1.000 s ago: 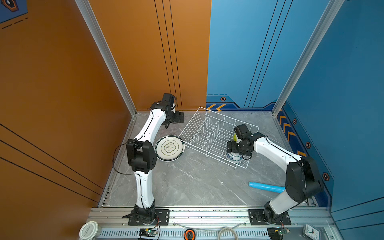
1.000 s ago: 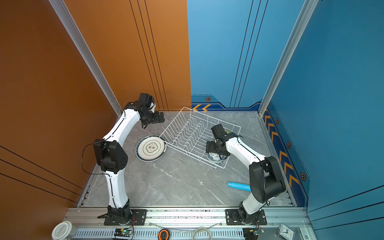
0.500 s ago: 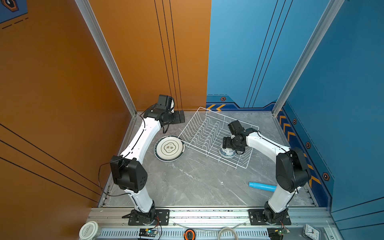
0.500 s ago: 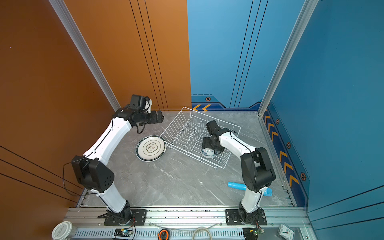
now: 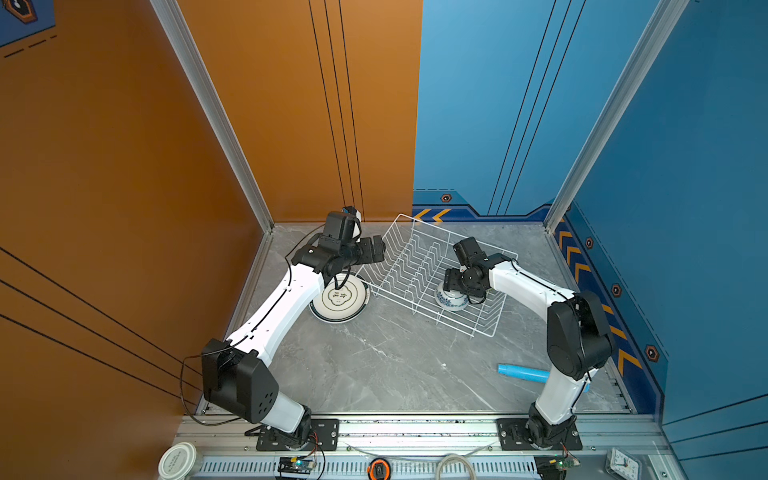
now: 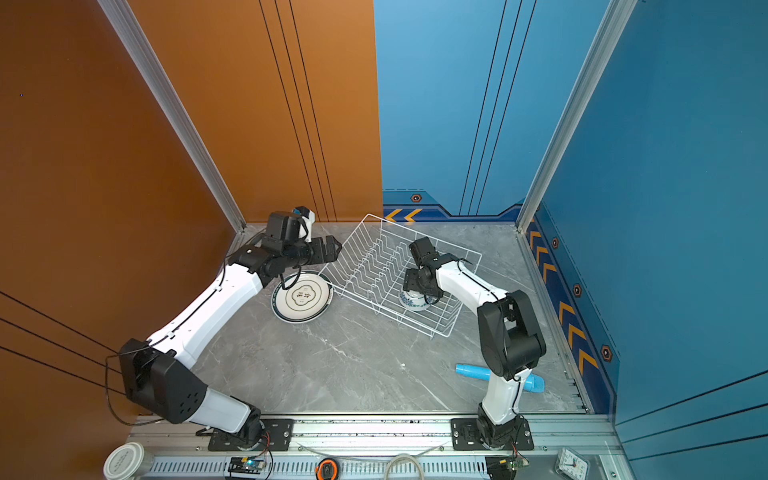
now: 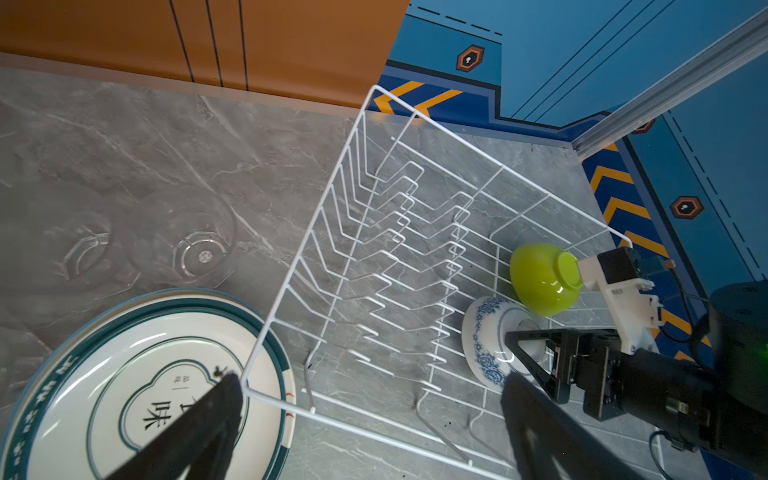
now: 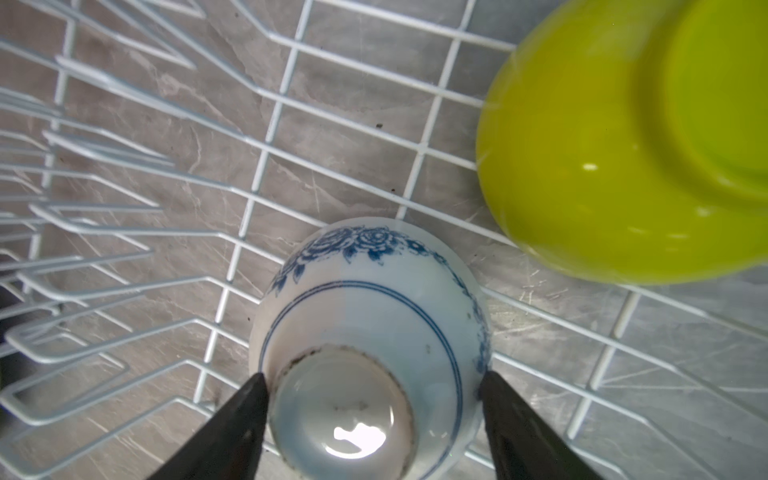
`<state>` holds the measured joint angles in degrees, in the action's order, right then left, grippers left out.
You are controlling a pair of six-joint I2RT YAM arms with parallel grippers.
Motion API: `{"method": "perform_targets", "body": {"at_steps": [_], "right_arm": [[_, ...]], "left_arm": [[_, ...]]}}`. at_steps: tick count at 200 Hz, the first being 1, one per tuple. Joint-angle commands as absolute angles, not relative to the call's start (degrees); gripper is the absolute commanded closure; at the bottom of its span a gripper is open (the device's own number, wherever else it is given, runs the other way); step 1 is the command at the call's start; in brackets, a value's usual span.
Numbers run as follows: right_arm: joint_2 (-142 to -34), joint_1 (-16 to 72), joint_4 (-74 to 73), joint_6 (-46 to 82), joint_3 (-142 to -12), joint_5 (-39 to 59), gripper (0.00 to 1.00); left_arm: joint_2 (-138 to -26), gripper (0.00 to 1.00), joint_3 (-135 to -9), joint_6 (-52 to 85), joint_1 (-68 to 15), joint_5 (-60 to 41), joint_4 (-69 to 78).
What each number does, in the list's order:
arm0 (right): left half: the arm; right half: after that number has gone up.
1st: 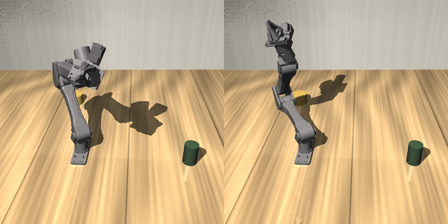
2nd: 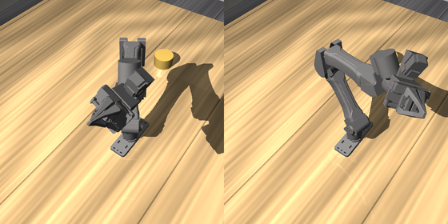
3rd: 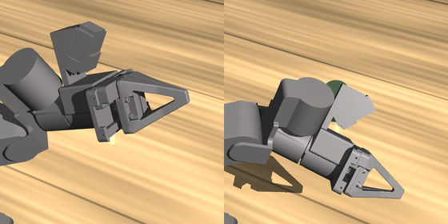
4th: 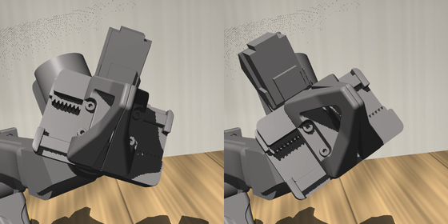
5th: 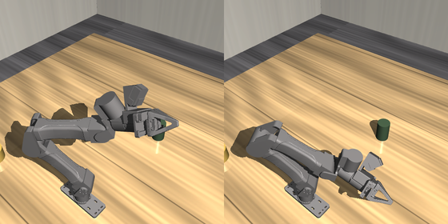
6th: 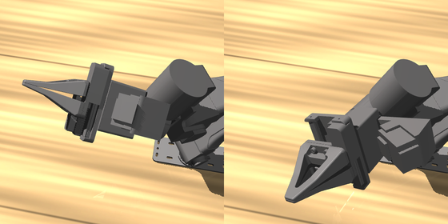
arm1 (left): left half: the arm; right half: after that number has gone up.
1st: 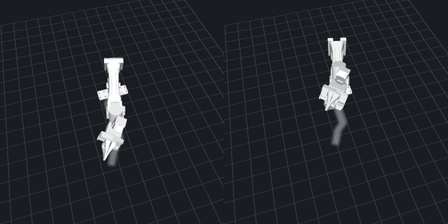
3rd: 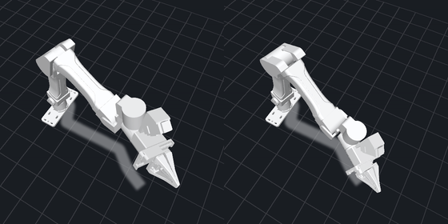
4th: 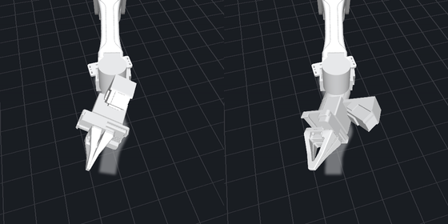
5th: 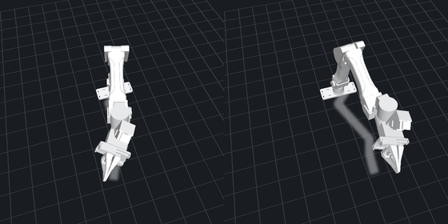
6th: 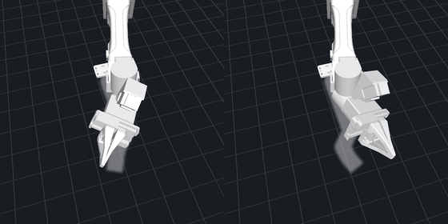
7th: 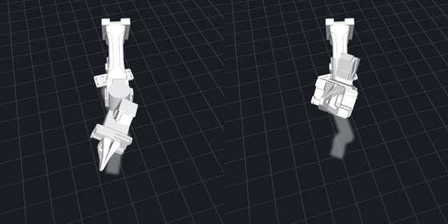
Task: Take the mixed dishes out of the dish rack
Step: 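Grasp the blue-and-white bowl with the right gripper while left gripper reaches toward rack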
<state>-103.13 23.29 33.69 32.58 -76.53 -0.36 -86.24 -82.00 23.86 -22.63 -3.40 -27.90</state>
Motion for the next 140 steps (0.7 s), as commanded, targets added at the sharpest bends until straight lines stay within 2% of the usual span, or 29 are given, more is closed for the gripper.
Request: {"method": "perform_targets", "body": {"at_steps": [1,44,74,94,122,140], "right_arm": [[-103.6,22.86,34.38,34.9,-75.04,-1.53,0.29],[-103.82,22.63,33.39,36.33,-74.41,0.74,0.29],[-101.54,21.1,29.89,38.61,-70.86,4.32,0.34],[-99.74,19.98,26.97,39.64,-67.56,5.78,0.4],[-98.41,18.55,24.2,40.53,-64.03,8.52,0.39],[-97.58,18.35,24.26,40.06,-63.28,7.37,0.3]], "left_arm": [[-85.17,0.02,-81.04,23.01,-24.22,-1.63,-25.93],[-85.2,0.02,-81.16,22.45,-25.66,-1.52,-25.93],[-86.08,0.02,-82.13,23.11,-26.25,-3.0,-25.93],[-86.81,0.02,-82.94,23.15,-27.33,-3.16,-25.93],[-89.16,0.02,-84.74,23.09,-29.22,-3.64,-25.99],[-90.23,0.02,-85.51,23.21,-30.17,-4.02,-25.99]]}}
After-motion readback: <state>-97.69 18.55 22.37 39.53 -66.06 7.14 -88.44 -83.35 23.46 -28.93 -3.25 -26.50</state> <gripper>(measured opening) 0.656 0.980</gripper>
